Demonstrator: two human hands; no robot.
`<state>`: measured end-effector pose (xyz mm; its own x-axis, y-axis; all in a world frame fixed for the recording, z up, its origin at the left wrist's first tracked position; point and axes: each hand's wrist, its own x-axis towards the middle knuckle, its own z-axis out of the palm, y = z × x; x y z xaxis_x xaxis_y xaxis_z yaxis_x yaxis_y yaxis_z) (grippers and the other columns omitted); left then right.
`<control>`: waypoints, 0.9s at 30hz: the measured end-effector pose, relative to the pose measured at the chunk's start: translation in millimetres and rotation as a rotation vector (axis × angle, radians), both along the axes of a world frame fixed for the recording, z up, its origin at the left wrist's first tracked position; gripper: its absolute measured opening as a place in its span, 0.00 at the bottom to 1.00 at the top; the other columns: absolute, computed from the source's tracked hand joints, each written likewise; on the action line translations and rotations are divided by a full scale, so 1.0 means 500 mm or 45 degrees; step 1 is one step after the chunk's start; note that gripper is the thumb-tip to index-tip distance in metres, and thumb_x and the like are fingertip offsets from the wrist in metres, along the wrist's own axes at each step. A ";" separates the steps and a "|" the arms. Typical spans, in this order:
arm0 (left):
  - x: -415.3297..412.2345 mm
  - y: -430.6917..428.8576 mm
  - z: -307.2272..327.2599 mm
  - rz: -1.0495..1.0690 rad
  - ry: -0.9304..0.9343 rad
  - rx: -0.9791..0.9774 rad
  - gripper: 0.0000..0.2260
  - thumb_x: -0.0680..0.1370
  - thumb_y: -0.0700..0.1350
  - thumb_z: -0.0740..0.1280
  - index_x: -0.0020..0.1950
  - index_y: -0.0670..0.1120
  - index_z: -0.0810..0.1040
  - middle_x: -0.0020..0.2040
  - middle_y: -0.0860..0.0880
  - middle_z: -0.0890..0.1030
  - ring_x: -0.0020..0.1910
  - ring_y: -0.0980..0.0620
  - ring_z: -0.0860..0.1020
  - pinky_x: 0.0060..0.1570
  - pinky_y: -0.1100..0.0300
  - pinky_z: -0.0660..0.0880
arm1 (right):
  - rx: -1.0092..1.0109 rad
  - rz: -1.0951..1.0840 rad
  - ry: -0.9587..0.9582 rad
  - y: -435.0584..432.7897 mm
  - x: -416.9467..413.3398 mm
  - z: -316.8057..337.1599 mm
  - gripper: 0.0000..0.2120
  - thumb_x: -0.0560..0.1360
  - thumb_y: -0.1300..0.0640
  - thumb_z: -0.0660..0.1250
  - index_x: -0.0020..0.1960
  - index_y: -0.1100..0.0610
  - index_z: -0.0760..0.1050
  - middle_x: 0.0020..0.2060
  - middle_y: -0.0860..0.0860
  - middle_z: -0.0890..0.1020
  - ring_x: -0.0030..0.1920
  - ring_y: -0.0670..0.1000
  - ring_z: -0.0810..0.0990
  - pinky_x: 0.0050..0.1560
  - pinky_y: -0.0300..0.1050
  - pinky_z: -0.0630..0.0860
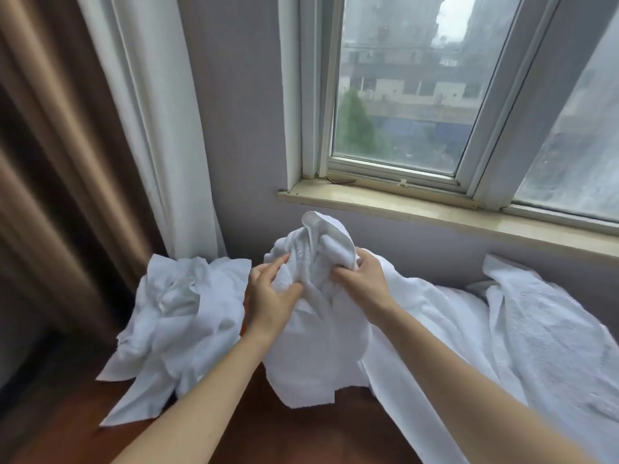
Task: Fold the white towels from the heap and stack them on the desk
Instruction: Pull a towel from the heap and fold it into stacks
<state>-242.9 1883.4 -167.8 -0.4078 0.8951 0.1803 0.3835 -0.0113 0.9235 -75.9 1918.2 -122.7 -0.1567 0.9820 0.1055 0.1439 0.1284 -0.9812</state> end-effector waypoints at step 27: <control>-0.556 -0.131 -0.015 0.179 0.242 -0.037 0.31 0.74 0.50 0.73 0.74 0.62 0.66 0.64 0.58 0.65 0.54 0.64 0.72 0.47 0.73 0.65 | 0.359 0.160 -0.444 -0.019 -0.568 -0.034 0.12 0.64 0.63 0.61 0.48 0.58 0.72 0.41 0.55 0.77 0.43 0.58 0.76 0.40 0.57 0.77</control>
